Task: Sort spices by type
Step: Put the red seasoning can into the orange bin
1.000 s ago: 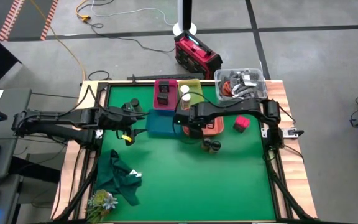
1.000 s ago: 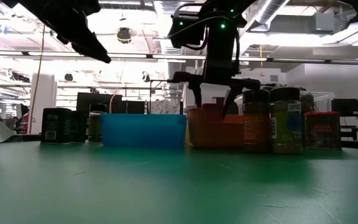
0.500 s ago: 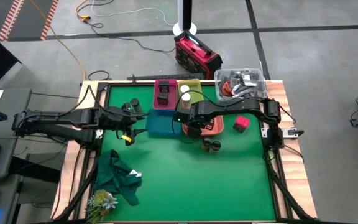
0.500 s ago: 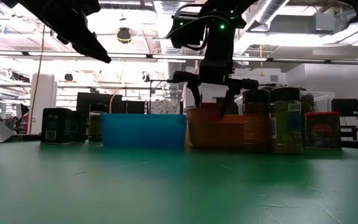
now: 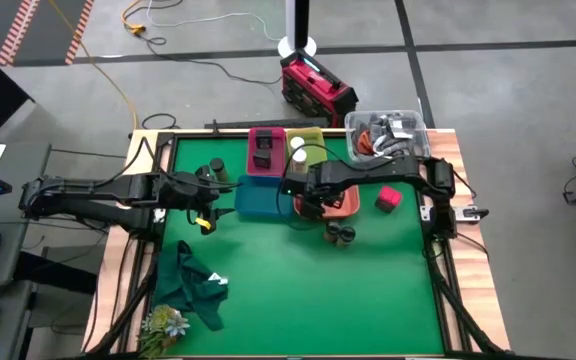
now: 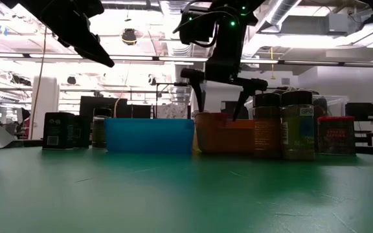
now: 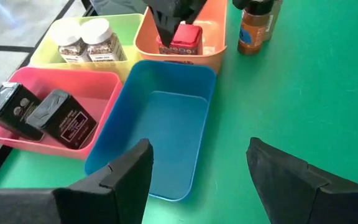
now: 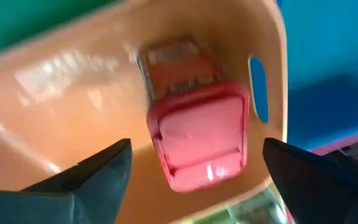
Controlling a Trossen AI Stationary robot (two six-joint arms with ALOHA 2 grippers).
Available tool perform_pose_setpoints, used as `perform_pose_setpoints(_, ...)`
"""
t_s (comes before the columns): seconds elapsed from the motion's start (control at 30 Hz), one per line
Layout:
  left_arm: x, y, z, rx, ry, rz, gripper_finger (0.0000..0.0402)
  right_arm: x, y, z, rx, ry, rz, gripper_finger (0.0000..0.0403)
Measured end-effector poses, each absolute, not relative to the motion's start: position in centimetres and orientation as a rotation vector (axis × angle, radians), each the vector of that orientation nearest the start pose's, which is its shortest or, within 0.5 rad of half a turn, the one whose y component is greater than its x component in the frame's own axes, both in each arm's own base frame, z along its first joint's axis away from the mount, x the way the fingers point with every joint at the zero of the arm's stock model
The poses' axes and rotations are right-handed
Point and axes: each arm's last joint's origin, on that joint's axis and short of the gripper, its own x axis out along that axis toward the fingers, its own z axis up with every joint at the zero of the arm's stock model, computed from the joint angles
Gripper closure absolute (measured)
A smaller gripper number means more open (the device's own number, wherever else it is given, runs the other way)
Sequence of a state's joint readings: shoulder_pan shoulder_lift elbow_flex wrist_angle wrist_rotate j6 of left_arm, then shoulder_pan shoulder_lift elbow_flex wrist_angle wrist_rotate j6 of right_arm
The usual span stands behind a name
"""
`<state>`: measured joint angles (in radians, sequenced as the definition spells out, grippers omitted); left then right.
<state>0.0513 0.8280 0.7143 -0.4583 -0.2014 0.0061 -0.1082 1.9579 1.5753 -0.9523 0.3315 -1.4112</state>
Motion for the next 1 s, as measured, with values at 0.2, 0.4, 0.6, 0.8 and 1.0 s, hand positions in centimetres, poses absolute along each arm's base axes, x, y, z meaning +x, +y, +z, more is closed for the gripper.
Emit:
perform_pose_setpoints(0.2,17.2,1.4,27.8,0.026,0.572,0.220,0.0155,37.9,-4.9,25.5,-1.299,1.454,0.494,0.0023)
perform_pose_setpoints(0.4,17.2,1.4,28.1,0.029,0.562,0.218,0.0155,35.3,-5.4,28.3,-1.053,1.530,0.311,0.0025)
perform_pose_setpoints(0.6,17.2,1.4,28.1,0.033,0.560,0.217,0.0155,32.5,-5.8,29.3,-0.595,1.649,0.114,0.0028)
perform_pose_setpoints(0.8,17.2,1.4,28.1,0.024,0.559,0.219,0.0155,31.0,-6.0,29.2,-0.211,1.746,-0.187,0.0038)
perform_pose_setpoints(1.0,17.2,1.4,28.1,-0.004,0.561,0.228,0.0155,28.7,-6.1,27.4,0.019,1.788,-0.300,0.0052)
